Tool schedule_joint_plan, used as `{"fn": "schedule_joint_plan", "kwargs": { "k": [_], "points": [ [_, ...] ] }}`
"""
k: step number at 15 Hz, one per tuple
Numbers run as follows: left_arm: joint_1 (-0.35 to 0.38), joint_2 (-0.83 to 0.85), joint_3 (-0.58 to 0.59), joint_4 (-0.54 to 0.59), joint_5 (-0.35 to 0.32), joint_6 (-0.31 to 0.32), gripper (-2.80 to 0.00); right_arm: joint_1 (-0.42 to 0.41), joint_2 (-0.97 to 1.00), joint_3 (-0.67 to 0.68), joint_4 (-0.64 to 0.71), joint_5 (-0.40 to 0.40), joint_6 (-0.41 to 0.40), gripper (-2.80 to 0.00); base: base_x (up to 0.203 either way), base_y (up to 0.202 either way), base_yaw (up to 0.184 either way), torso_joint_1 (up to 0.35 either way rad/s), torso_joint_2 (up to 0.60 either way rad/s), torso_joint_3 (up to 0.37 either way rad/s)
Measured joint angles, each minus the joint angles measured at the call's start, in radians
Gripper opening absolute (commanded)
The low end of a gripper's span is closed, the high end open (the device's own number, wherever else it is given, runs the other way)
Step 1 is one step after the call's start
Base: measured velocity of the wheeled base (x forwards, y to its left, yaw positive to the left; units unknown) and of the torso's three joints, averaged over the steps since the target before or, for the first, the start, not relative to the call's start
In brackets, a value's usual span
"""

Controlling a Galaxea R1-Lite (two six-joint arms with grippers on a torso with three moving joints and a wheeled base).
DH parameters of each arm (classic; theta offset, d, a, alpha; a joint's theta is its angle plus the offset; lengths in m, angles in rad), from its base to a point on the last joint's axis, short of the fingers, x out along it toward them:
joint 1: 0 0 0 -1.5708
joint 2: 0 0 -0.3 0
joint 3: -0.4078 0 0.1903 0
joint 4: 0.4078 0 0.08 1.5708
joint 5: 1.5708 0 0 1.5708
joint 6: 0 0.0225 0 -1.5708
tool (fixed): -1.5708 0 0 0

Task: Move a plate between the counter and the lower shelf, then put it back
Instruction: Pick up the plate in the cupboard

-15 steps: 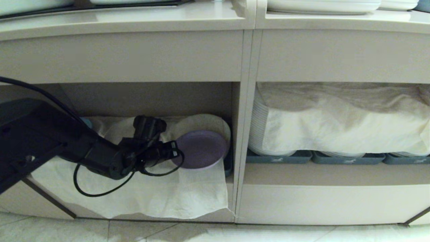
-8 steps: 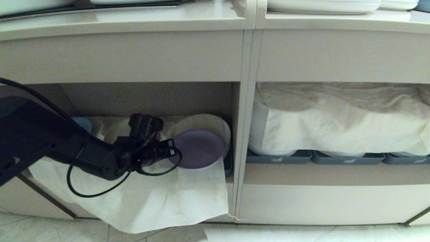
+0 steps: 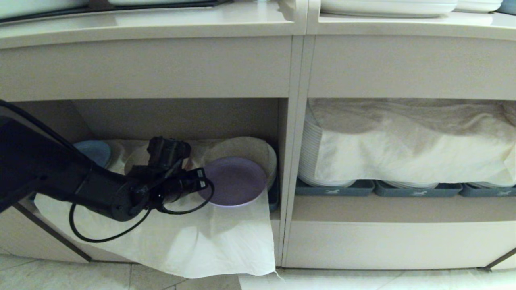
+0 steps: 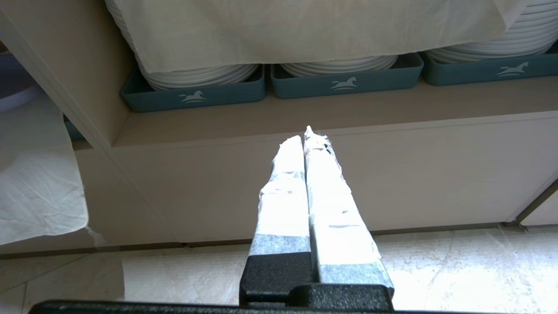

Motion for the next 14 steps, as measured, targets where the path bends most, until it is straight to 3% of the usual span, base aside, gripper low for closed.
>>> {"fn": "schedule_joint_plan", "kwargs": {
  "k": [6,14],
  "points": [
    [0.000,-0.040,0.046,0.000,0.002,-0.038,-2.80,0.000,0.000,0.000,0.000,0.000,0.000,-2.80,0.000,0.000,0.000,0.000,0.00,0.000],
    [0.000,-0.094,0.075,0.071,0.001,-0.164,-2.80,0.000,0.000,0.000,0.000,0.000,0.000,-2.80,0.000,0.000,0.000,0.000,0.00,0.000]
  ]
}}
